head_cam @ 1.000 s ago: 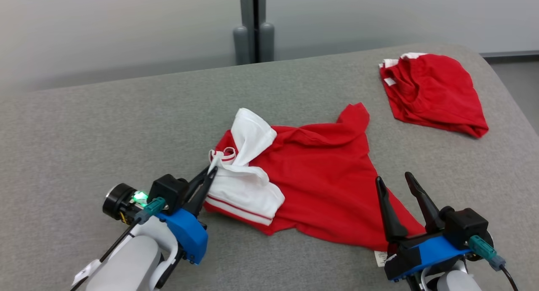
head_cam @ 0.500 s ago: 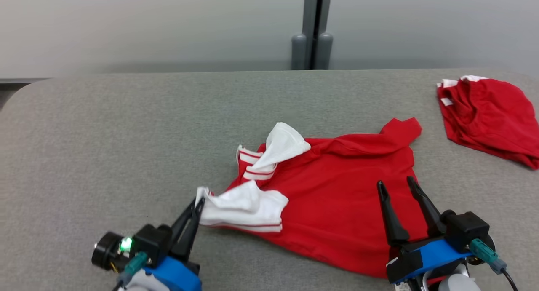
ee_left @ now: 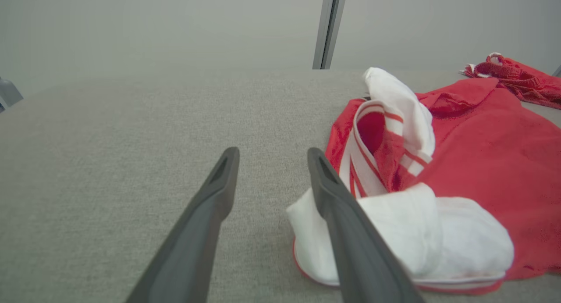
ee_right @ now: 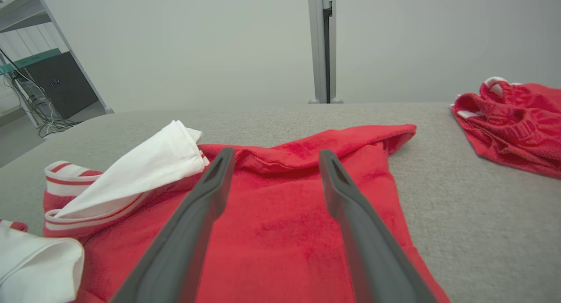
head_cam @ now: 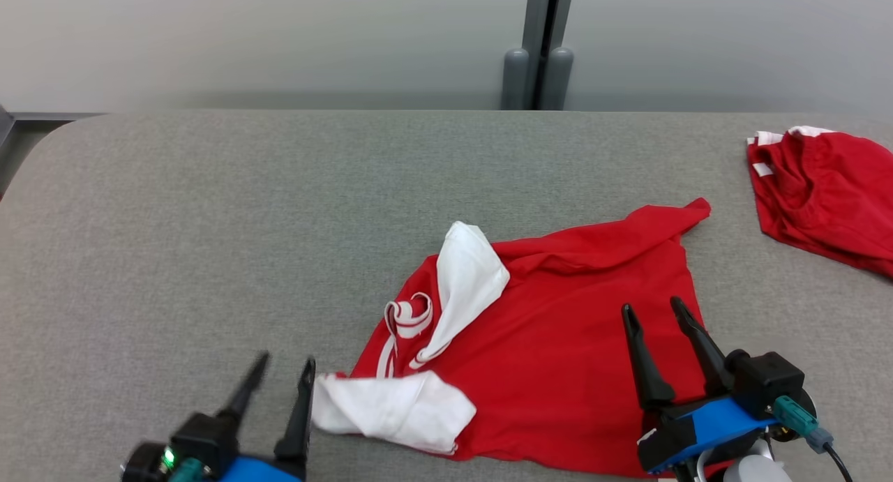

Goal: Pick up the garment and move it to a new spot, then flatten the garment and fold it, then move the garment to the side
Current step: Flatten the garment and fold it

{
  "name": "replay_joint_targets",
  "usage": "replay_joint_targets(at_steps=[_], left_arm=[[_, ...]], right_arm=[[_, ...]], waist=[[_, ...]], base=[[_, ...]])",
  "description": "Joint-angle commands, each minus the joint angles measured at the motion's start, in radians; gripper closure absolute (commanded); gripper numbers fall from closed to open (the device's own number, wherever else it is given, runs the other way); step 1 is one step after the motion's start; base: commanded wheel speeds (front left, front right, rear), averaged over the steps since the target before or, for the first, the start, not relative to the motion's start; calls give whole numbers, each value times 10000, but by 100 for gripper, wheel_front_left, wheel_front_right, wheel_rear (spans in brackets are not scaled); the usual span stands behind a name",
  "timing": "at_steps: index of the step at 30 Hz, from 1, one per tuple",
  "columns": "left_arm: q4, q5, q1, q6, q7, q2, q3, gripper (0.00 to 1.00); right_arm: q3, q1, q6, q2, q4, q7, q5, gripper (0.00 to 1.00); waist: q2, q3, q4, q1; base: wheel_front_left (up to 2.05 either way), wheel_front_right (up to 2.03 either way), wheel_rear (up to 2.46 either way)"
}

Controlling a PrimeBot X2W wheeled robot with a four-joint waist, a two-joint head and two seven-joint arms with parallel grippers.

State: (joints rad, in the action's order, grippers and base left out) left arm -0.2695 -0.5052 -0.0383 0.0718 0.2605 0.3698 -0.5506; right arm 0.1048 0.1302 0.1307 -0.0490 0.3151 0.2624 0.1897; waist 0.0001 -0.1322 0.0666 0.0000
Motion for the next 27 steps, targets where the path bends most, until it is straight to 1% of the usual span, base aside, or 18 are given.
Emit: replay_joint_targets(at_steps=[1, 3, 5, 7, 10, 16, 21, 27], left_arm=[[518, 293, -134, 170, 55, -76, 544, 0], [1083, 630, -155, 262, 55, -108, 1126, 0], [1566, 921, -288, 169, 56, -174, 1579, 0], [1750, 1213, -435, 2, 57, -171, 1739, 0], [1688, 1476, -760, -307, 57, -214, 1657, 0], [997, 1661, -1381, -890, -52, -325, 1210, 0], [407, 1570, -1509, -1150, -477, -456, 828, 0], [-91, 1501, -1224, -1233, -849, -499, 482, 0]], right_arm=[[-37, 46, 2, -28, 37, 33, -11, 0], [-62, 58, 3, -29, 63, 33, -13, 0], [-34, 73, 3, -26, 85, 33, 14, 0], [-11, 70, 3, -31, 101, 33, 62, 0], [2, 16, 3, -29, 135, 33, 96, 0], [11, 9, 3, -29, 173, 33, 188, 0], [-44, -9, 3, -28, 126, 34, 226, 0], [-85, -53, 3, -28, 98, 34, 247, 0]], waist=[[-1, 33, -92, 0], [-1, 50, -204, 0], [-1, 71, -358, 0], [-1, 103, -529, 0], [-1, 154, -791, 0], [-1, 140, -1256, 0], [-1, 62, -1493, 0], [-1, 5, -1568, 0]], base=[[0, 0, 0], [0, 0, 0], [0, 0, 0], [0, 0, 0], [0, 0, 0], [0, 0, 0], [0, 0, 0], [0, 0, 0]])
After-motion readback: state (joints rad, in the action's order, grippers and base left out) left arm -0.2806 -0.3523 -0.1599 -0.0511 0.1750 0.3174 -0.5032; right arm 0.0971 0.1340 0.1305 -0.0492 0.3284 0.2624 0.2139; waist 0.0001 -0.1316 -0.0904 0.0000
